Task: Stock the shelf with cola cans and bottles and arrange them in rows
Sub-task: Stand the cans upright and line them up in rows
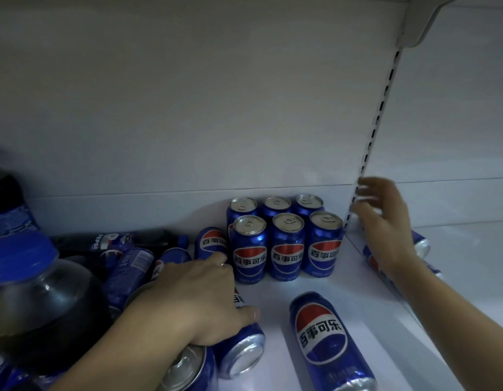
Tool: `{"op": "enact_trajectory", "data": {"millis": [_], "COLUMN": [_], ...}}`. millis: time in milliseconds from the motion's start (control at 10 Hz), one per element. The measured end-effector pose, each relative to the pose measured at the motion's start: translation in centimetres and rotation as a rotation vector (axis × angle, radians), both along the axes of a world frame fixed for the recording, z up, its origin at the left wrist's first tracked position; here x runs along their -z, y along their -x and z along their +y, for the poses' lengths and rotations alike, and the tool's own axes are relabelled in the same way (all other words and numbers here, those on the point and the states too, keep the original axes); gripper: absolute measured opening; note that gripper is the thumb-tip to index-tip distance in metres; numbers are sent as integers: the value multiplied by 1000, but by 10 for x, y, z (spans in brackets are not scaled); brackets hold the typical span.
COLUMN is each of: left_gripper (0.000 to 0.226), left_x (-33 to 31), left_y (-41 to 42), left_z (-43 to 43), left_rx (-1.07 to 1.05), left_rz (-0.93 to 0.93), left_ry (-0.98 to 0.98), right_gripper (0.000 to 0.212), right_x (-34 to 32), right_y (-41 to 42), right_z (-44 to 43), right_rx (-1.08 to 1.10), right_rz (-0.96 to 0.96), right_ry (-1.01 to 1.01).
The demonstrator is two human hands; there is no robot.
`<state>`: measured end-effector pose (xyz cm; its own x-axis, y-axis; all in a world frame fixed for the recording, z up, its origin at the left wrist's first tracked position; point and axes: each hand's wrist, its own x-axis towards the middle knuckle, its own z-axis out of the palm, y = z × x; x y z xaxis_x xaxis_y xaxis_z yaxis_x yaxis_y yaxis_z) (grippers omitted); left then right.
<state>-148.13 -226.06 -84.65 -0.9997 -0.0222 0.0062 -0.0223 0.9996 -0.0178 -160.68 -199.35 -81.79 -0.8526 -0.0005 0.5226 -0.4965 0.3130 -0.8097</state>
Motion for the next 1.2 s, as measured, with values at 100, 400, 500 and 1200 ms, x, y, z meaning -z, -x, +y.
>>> {"op": "enact_trajectory", "data": {"millis": [100, 400, 500, 1200], "left_gripper": [73, 72, 70, 64], "left_x": [13, 13, 13, -59], "left_y": [7, 7, 8, -34], "left_z": [-2, -2, -4, 14], "left_rx": [-7, 2, -2, -17], "left_rz": [32, 7, -13, -205], "left_ry": [-30, -50, -48, -76], "right_gripper": [58, 80, 82, 50], "right_x": [22, 43, 37, -46], "right_y": [-4, -1, -3, -52], "right_z": [11, 7, 5, -107], "right_rx": [-247, -145, -125, -371], "right_rz": [-325, -254, -259, 267], "right_ry": [-29, -428, -459, -964]}}
